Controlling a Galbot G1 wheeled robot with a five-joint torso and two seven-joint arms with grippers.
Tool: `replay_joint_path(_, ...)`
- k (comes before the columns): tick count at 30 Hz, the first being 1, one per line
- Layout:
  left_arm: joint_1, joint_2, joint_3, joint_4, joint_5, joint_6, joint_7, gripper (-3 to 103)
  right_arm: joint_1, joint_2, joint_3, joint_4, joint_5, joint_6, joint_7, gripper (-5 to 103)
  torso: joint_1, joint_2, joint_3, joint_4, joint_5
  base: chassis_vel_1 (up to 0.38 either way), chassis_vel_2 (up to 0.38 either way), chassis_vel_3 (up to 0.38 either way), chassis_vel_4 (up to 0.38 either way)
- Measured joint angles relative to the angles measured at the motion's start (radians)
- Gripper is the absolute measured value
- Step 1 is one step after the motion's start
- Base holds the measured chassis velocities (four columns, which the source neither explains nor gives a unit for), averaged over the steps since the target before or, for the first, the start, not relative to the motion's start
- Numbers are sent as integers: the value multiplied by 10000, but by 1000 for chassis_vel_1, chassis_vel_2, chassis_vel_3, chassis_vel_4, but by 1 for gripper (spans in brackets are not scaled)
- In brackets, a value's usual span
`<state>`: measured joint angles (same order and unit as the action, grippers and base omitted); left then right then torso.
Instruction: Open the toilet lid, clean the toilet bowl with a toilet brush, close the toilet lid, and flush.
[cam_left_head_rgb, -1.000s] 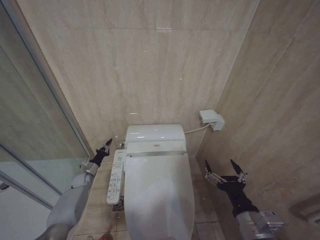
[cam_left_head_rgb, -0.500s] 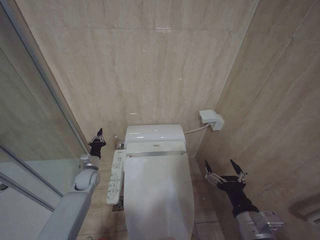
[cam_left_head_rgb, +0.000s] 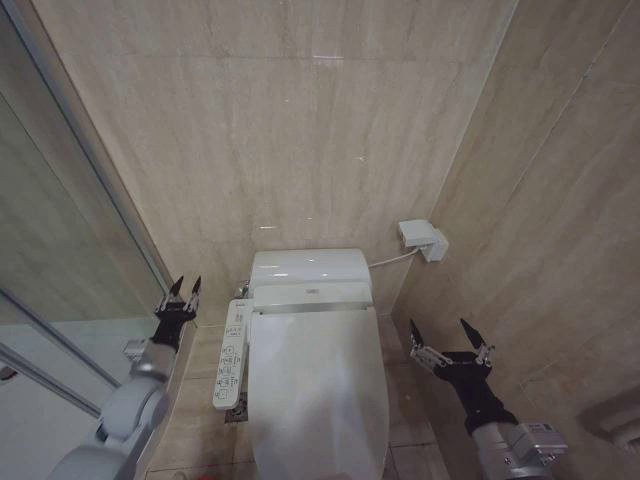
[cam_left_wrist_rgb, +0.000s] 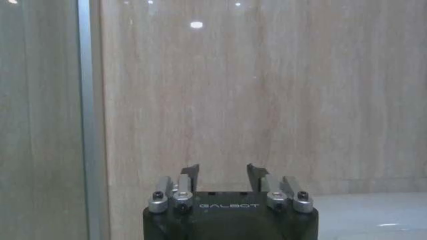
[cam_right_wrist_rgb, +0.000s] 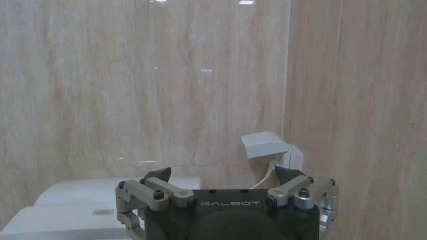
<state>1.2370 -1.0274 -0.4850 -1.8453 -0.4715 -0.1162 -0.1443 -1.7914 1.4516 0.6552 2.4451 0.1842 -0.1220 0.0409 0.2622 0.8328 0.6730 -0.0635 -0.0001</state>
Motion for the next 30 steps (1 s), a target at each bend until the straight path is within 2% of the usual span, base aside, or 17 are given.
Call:
replay_joint_path(6,842,-241,-599,-880,37,60,17,47,0,0,0,0,0,0,0,100,0,0,0,-2,0,0,0,0,0)
replay_joint_path(7,1151,-399,-849,-1174,96,59,1,74,0,0,0,0,0,0,0,100,0,0,0,-3,1,0,0,0,0)
replay_joint_path(13,1930,-1077,-1213,-1970,62,132,-275,74,0,0,0,0,0,0,0,100,0,0,0,-2,2,0,0,0,0)
replay_joint_path(14,2060,-1221,-1244,-2077,92,134,-291,98,0,0,0,0,0,0,0,100,0,0,0,-2,1,0,0,0,0)
replay_joint_path(16,2475,-1637,-1351,-2358,297,123,-315,98,0,-1,0,0,0,0,0,100,0,0,0,-2,1,0,0,0,0)
replay_joint_path(21,3037,-1993,-1490,-2667,561,66,-331,98,0,0,0,1,0,0,0,100,1,0,0,-3,1,0,0,0,0)
replay_joint_path(23,3702,-2215,-1688,-3017,792,-59,-324,100,0,0,0,0,0,0,0,100,1,0,0,0,1,0,0,0,0)
replay_joint_path(27,4574,-2252,-2301,-3649,908,-89,-83,100,0,0,0,0,0,0,0,100,1,0,0,0,0,0,0,0,0)
replay_joint_path(30,5042,-2220,-2738,-4169,844,155,302,100,0,0,0,0,0,0,0,100,0,0,0,0,2,0,0,0,0)
